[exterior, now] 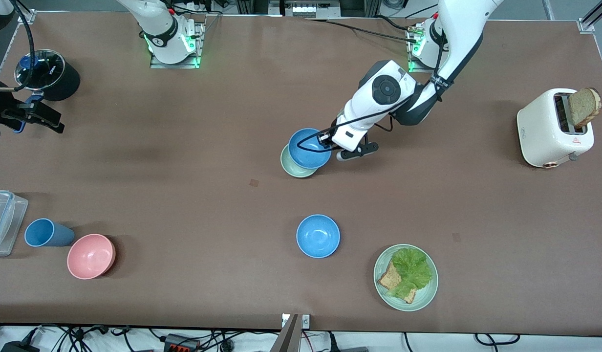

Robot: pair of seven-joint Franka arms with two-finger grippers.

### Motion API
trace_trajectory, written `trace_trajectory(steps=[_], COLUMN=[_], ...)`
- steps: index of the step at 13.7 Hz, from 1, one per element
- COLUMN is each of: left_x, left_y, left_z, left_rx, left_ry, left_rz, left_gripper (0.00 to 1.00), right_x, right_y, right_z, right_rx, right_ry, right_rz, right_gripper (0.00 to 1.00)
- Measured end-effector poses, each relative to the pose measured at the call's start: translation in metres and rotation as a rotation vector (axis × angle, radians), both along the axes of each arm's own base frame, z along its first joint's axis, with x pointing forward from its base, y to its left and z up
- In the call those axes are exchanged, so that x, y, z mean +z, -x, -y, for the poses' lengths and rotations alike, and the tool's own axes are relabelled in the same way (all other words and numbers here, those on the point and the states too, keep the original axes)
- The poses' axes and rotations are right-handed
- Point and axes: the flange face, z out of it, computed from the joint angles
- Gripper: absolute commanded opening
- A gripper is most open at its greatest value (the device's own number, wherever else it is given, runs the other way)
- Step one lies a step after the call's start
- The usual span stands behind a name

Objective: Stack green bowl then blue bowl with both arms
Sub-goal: 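Lower the blue bowl into the green bowl and open the left gripper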

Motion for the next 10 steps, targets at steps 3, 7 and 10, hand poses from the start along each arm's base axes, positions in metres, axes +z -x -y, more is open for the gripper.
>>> trace_trajectory(steps=[3,7,10], left_x=[-0.002,-0.007,-0.011], left_y=[-0.001,-0.006,-0.010], left_z=[0.005,0.007,0.004], left_rx=[-0.009,-0.023,-0.030], left_ry=[0.003,-0.006,-0.015], left_rz=[0.001,0.014,0.020], left_gripper=[0.01,0.01,0.01], right_x=[0.002,0.002,0.002], right_y=[0.001,0.001,0.001], right_z=[-0.002,-0.003,-0.003], right_rx=[0.004,0.006,0.006], right_ry=[0.000,0.000,0.000], right_rz=[0.003,0.003,0.003], right_gripper=[1.00,1.00,1.00])
